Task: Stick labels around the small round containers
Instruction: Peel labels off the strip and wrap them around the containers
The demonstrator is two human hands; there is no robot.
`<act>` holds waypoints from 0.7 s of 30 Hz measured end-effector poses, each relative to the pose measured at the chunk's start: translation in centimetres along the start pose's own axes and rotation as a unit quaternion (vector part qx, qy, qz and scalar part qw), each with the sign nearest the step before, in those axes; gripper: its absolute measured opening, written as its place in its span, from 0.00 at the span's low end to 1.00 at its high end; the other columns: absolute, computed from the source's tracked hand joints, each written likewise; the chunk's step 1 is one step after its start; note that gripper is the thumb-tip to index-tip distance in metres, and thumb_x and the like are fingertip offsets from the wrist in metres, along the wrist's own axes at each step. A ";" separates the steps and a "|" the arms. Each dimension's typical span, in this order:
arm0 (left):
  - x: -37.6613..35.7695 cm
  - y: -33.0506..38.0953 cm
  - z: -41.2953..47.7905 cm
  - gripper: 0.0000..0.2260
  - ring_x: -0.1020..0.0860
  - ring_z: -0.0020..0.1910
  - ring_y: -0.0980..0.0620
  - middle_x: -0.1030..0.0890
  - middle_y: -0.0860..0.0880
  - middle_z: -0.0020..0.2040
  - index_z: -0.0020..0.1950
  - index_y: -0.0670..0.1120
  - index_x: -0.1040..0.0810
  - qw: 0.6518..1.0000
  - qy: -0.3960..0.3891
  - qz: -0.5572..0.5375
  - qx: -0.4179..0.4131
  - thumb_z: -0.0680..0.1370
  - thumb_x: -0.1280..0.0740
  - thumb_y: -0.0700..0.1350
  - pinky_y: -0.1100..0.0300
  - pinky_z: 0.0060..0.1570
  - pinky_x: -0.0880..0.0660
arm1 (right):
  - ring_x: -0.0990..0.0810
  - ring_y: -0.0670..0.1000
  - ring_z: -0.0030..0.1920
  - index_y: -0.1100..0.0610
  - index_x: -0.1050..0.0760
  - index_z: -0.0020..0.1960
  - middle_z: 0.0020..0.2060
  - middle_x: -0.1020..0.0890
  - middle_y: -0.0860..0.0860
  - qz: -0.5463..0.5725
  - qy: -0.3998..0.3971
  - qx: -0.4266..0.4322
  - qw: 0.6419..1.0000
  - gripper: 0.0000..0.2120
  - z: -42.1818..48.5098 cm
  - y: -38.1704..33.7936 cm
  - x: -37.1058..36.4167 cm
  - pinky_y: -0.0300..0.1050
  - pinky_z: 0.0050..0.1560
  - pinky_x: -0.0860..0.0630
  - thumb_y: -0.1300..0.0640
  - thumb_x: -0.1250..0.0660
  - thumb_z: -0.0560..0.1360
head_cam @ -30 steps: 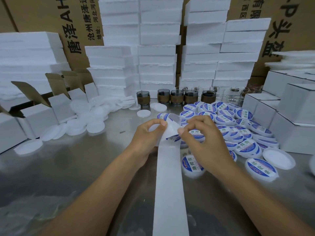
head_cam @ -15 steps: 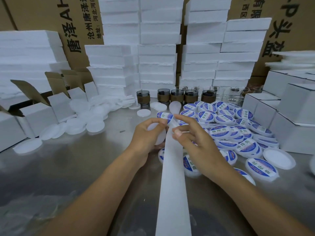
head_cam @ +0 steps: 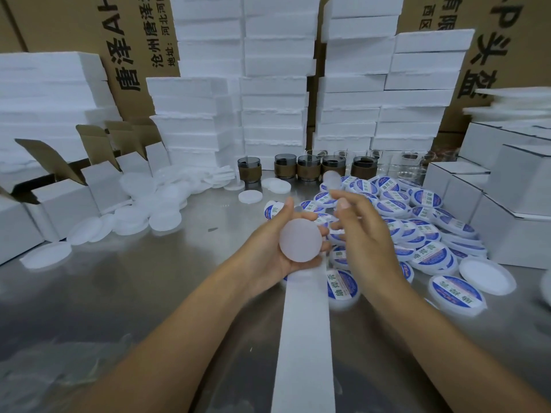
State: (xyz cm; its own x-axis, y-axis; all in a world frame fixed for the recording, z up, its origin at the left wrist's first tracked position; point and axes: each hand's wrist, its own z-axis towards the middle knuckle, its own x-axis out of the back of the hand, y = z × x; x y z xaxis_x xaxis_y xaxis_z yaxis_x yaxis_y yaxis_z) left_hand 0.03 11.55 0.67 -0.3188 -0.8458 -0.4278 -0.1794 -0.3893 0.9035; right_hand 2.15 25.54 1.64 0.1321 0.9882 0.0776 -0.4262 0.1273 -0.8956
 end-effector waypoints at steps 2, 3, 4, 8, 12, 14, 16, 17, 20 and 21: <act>0.3 -0.1 0.2 0.24 0.17 0.43 0.45 0.16 0.43 0.45 0.52 0.45 0.24 1.000 0.013 -0.002 0.006 0.68 0.40 0.62 0.51 0.49 0.23 | 0.22 0.40 0.48 0.42 0.24 0.47 0.46 0.21 0.39 0.027 0.032 0.013 0.999 0.05 0.2 -0.7 0.4 0.30 0.42 0.27 0.47 0.39 0.76; 0.4 -0.1 0.3 0.24 0.17 0.43 0.45 0.16 0.43 0.45 0.53 0.44 0.24 1.000 0.017 -0.005 0.007 0.69 0.41 0.62 0.51 0.49 0.22 | 0.22 0.39 0.44 0.44 0.23 0.44 0.43 0.19 0.39 0.059 0.025 0.007 0.998 0.04 0.2 -1.2 0.6 0.28 0.40 0.27 0.47 0.36 0.74; 0.5 -0.1 0.4 0.24 0.17 0.44 0.44 0.16 0.42 0.46 0.53 0.44 0.24 1.000 0.017 -0.012 0.008 0.72 0.42 0.62 0.51 0.50 0.22 | 0.21 0.40 0.40 0.46 0.22 0.40 0.40 0.18 0.41 0.098 0.003 -0.009 0.995 0.05 0.1 -1.5 0.6 0.30 0.38 0.26 0.47 0.34 0.71; 0.4 -0.2 0.3 0.29 0.19 0.44 0.47 0.17 0.42 0.49 0.59 0.42 0.23 0.998 -0.017 -0.054 0.004 0.80 0.53 0.61 0.48 0.62 0.28 | 0.24 0.45 0.30 0.50 0.20 0.33 0.32 0.19 0.51 0.181 -0.124 -0.094 0.971 0.09 -0.3 -1.8 0.2 0.38 0.35 0.27 0.45 0.31 0.60; 0.3 -0.1 0.3 0.30 0.17 0.40 0.47 0.16 0.41 0.46 0.54 0.40 0.23 0.997 -0.027 -0.074 0.009 0.80 0.55 0.61 0.55 0.44 0.19 | 0.27 0.45 0.26 0.53 0.24 0.36 0.29 0.22 0.50 0.143 -0.163 -0.129 0.968 0.08 -0.5 -1.1 0.1 0.38 0.32 0.31 0.51 0.28 0.62; 0.3 -0.1 0.3 0.29 0.18 0.35 0.46 0.16 0.41 0.43 0.52 0.39 0.24 0.996 -0.022 -0.080 0.011 0.80 0.55 0.61 0.58 0.35 0.21 | 0.27 0.46 0.26 0.54 0.25 0.37 0.29 0.22 0.52 0.118 -0.164 -0.139 0.970 0.06 -0.4 -0.7 0.0 0.40 0.32 0.33 0.59 0.28 0.68; 0.2 -0.1 0.4 0.29 0.18 0.36 0.45 0.17 0.39 0.45 0.52 0.39 0.25 0.996 -0.007 -0.085 0.009 0.80 0.54 0.60 0.57 0.34 0.21 | 0.26 0.46 0.25 0.54 0.25 0.38 0.30 0.21 0.53 0.095 -0.156 -0.146 0.972 0.06 -0.3 -0.4 0.1 0.39 0.30 0.31 0.61 0.29 0.70; 0.3 -0.1 0.4 0.28 0.17 0.39 0.45 0.17 0.39 0.47 0.52 0.39 0.25 0.996 0.001 -0.086 0.009 0.80 0.54 0.60 0.56 0.36 0.20 | 0.26 0.46 0.26 0.54 0.24 0.38 0.31 0.20 0.53 0.088 -0.149 -0.149 0.974 0.05 -0.3 -0.3 0.1 0.38 0.29 0.30 0.61 0.29 0.70; 0.4 -0.1 0.5 0.29 0.16 0.42 0.45 0.16 0.39 0.46 0.52 0.39 0.24 0.996 0.014 -0.084 0.007 0.80 0.54 0.60 0.54 0.42 0.19 | 0.24 0.45 0.26 0.54 0.23 0.38 0.32 0.17 0.53 0.075 -0.124 -0.158 0.977 0.05 -0.2 -0.2 0.3 0.36 0.28 0.28 0.59 0.28 0.69; 0.4 -0.1 0.5 0.29 0.16 0.42 0.46 0.16 0.40 0.46 0.51 0.39 0.23 0.996 0.012 -0.085 0.007 0.80 0.54 0.60 0.54 0.42 0.19 | 0.24 0.44 0.25 0.54 0.23 0.38 0.32 0.17 0.52 0.069 -0.115 -0.159 0.978 0.05 -0.2 -0.2 0.3 0.36 0.27 0.28 0.58 0.27 0.69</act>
State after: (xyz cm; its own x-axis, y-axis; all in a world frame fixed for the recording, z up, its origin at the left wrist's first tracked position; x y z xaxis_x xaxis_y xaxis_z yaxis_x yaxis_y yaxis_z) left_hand -0.53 11.42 0.36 -0.2594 -0.7765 -0.5743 -0.2428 -0.5231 0.8169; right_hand 2.44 25.79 1.74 -0.1285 0.9917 0.0097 -0.1204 -0.0059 -0.9927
